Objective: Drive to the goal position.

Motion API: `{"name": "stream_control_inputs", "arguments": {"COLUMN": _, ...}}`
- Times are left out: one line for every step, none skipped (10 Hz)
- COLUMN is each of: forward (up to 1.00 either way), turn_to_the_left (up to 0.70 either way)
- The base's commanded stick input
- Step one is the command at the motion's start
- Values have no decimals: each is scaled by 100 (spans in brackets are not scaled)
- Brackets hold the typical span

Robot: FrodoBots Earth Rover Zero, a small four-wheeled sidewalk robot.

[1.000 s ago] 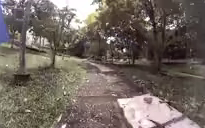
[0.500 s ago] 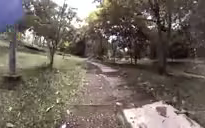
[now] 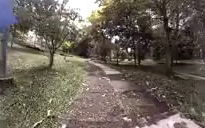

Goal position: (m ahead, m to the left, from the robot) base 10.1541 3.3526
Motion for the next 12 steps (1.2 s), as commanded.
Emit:
{"name": "stream_control_inputs", "arguments": {"forward": 70, "turn_to_the_left": 31}}
{"name": "stream_control_inputs", "arguments": {"forward": 70, "turn_to_the_left": 23}}
{"name": "stream_control_inputs", "arguments": {"forward": 70, "turn_to_the_left": 3}}
{"name": "stream_control_inputs", "arguments": {"forward": 70, "turn_to_the_left": 0}}
{"name": "stream_control_inputs", "arguments": {"forward": 70, "turn_to_the_left": 11}}
{"name": "stream_control_inputs", "arguments": {"forward": 70, "turn_to_the_left": 17}}
{"name": "stream_control_inputs", "arguments": {"forward": 70, "turn_to_the_left": 0}}
{"name": "stream_control_inputs", "arguments": {"forward": 70, "turn_to_the_left": 0}}
{"name": "stream_control_inputs", "arguments": {"forward": 70, "turn_to_the_left": 0}}
{"name": "stream_control_inputs", "arguments": {"forward": 70, "turn_to_the_left": 0}}
{"name": "stream_control_inputs", "arguments": {"forward": 70, "turn_to_the_left": 0}}
{"name": "stream_control_inputs", "arguments": {"forward": 70, "turn_to_the_left": 0}}
